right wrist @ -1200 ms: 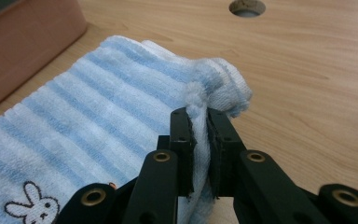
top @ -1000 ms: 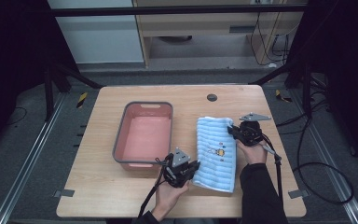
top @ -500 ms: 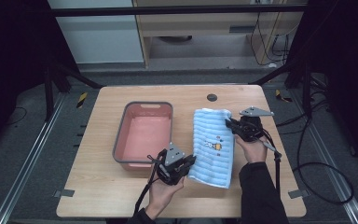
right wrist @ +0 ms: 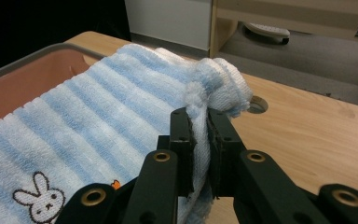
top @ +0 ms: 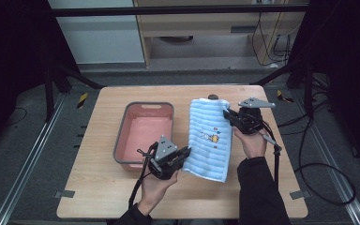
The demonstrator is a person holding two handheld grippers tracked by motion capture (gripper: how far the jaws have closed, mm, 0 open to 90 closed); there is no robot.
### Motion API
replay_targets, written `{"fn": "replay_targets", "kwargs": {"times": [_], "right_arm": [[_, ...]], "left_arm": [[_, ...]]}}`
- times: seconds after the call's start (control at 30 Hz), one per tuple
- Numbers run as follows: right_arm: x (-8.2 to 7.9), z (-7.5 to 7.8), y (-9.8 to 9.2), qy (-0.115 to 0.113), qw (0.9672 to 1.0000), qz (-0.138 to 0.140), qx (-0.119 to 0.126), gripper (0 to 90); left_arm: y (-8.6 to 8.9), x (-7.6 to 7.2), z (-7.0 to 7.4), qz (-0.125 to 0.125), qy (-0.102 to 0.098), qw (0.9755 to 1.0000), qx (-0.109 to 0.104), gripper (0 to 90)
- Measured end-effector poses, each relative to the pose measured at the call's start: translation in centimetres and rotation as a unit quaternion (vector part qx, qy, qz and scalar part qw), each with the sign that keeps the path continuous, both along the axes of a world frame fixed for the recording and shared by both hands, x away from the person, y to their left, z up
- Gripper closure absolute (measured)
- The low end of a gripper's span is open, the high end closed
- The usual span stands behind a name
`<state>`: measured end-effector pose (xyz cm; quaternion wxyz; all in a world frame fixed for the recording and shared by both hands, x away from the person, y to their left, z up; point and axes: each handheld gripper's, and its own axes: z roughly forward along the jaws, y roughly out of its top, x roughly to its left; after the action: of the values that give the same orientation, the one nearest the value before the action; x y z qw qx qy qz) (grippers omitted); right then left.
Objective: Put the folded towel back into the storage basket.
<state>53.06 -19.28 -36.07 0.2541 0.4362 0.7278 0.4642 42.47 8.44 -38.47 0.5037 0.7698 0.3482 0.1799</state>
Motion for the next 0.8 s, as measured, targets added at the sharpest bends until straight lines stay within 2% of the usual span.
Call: {"fn": "replay_targets", "kwargs": {"times": [0.43,0.8], "right_arm": [[0.6,2.7,1.9,-0.017,0.9998,0.008,0.001,82.2],[1.4,3.9,4.5,-0.025,0.9995,0.021,-0.002,82.2]], "left_arm": [[2.0,0.4,2.3,0.013,-0.025,0.9995,-0.012,86.5],[4.2,0.7,3.6,0.031,-0.038,0.9985,-0.025,86.5]]}}
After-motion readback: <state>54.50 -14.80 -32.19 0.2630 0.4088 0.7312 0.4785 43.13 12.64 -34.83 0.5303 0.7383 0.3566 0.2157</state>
